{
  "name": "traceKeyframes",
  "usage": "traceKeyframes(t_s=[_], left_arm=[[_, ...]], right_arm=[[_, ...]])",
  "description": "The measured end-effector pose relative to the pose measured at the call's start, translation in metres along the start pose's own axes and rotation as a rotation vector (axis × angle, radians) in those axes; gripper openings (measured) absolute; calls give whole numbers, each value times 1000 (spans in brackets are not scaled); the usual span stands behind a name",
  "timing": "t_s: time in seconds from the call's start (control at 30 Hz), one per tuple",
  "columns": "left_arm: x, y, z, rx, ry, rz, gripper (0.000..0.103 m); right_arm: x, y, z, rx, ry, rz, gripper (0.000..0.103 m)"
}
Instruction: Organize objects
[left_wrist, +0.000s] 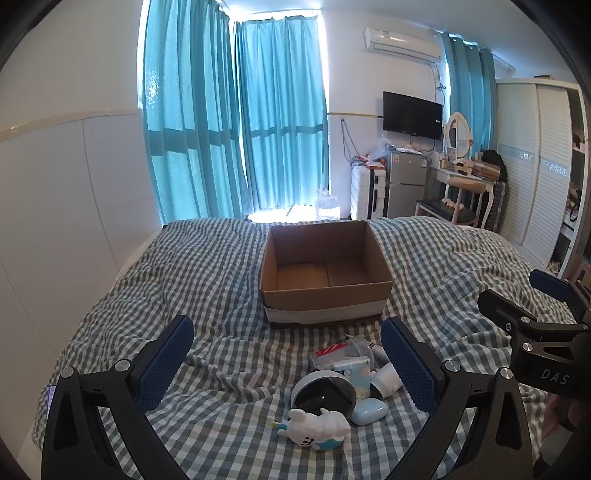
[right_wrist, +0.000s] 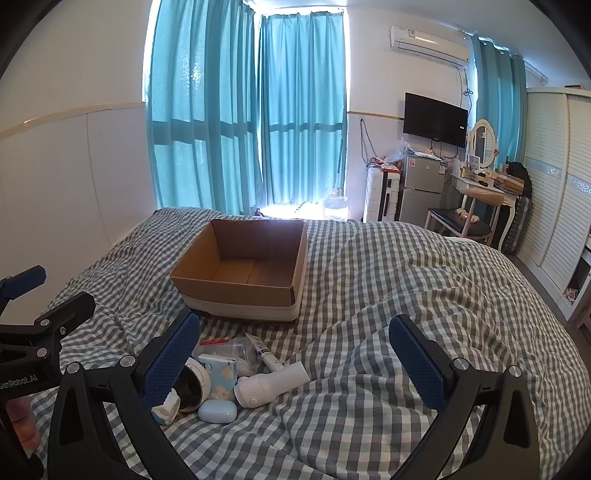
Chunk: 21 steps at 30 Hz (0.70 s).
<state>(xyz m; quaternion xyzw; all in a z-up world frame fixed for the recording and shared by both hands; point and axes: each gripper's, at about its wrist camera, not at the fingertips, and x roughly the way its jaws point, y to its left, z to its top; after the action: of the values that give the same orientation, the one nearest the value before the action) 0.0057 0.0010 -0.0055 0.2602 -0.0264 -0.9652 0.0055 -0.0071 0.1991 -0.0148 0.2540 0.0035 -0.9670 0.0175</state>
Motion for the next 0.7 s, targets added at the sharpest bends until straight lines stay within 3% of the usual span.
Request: traceKeyframes(t_s=[0.7], left_arm=[[1, 2, -1, -1, 4, -4, 103]], right_arm=[[2, 4, -2, -2, 3, 1, 103]])
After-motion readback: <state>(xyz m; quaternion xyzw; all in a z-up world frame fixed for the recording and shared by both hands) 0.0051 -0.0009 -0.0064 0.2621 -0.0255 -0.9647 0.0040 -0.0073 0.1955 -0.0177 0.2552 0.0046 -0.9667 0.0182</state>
